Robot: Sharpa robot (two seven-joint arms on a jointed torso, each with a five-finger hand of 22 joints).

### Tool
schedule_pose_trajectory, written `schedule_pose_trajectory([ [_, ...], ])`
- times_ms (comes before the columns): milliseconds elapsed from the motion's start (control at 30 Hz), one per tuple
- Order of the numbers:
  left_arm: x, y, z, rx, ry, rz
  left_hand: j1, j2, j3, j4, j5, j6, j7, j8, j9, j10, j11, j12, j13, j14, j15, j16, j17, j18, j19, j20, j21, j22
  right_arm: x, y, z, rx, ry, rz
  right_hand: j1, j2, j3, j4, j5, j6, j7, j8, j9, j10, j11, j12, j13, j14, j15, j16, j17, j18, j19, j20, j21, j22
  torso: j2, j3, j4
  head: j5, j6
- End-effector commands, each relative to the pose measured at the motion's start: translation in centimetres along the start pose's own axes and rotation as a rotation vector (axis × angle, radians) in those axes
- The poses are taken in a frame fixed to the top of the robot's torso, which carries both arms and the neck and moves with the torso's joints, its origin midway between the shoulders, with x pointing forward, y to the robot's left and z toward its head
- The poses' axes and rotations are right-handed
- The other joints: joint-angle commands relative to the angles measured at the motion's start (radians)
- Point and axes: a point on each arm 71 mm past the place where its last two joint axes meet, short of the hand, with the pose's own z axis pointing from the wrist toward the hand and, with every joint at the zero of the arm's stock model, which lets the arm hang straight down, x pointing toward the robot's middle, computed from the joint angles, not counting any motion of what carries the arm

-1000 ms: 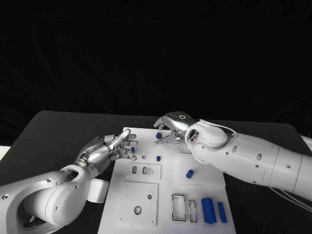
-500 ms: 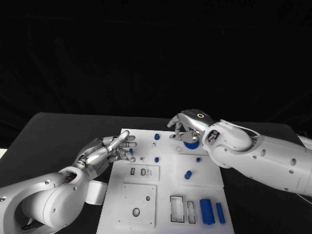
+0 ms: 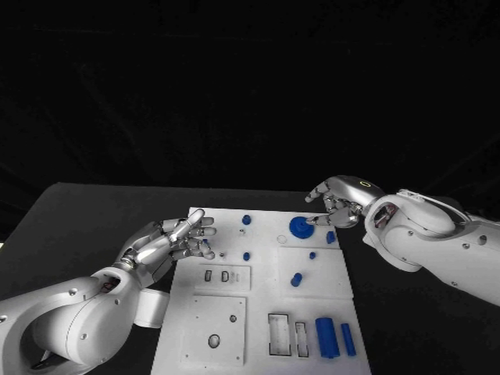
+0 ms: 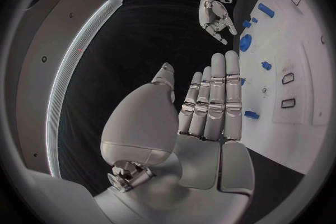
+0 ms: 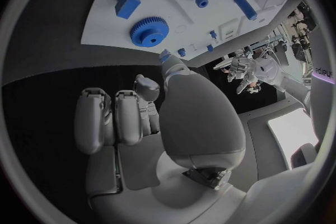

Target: Assemble the parts on the task board

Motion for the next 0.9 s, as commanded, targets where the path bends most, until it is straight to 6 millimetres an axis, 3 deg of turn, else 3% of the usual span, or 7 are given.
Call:
schedule_pose_trajectory([
  [33,0.2,-0.1,0.0,0.004,0.023,-0.013,0.003,0.007,0.001,-0.004,-0.001,-0.003,0.001,-0.004,-0.001,-0.006,-0.001,-0.005,0.001,-0.005,-0.001,-0.003,0.001,0.001,-0.004,0.0,-0.001,-0.001,0.6,-0.5,0.0,0.047,0.073,0.009,0.015,0.001,-0.004,0.017,0.008,-0.01,0.0,0.011,0.0,0.023,0.001,0.066,0.069,0.074,0.005,0.063,0.087,-0.013,0.005,0.006,0.007,0.008,0.001,-0.0016,0.0002,-0.004,0.0],
  [333,0.2,0.0,0.1,0.003,0.024,-0.013,0.003,0.007,0.001,-0.004,-0.001,-0.003,0.001,-0.004,-0.001,-0.006,-0.001,-0.005,0.001,-0.005,-0.001,-0.003,0.001,0.001,-0.004,0.0,-0.001,-0.001,1.4,-0.5,0.3,0.051,0.102,-0.01,0.033,0.005,-0.014,0.036,0.011,-0.015,0.002,0.036,0.0,0.086,0.005,0.25,0.252,0.088,0.011,0.138,0.197,-0.021,0.026,0.01,0.023,0.045,0.001,-0.0026,0.0037,-0.009,-0.005],
  [900,0.2,0.0,0.1,0.003,0.024,-0.014,0.003,0.007,0.001,-0.004,-0.001,-0.003,0.001,-0.004,-0.001,-0.006,-0.001,-0.005,0.001,-0.005,-0.001,-0.003,0.001,0.001,-0.004,0.0,-0.001,-0.001,2.6,0.7,0.8,0.013,0.124,-0.023,0.042,0.019,-0.013,0.029,0.008,0.0,0.001,0.057,0.001,0.132,0.006,0.363,0.357,0.095,0.013,0.163,0.237,-0.029,0.042,0.013,0.042,0.082,0.002,-0.0036,0.0026,-0.008,-0.009],
])
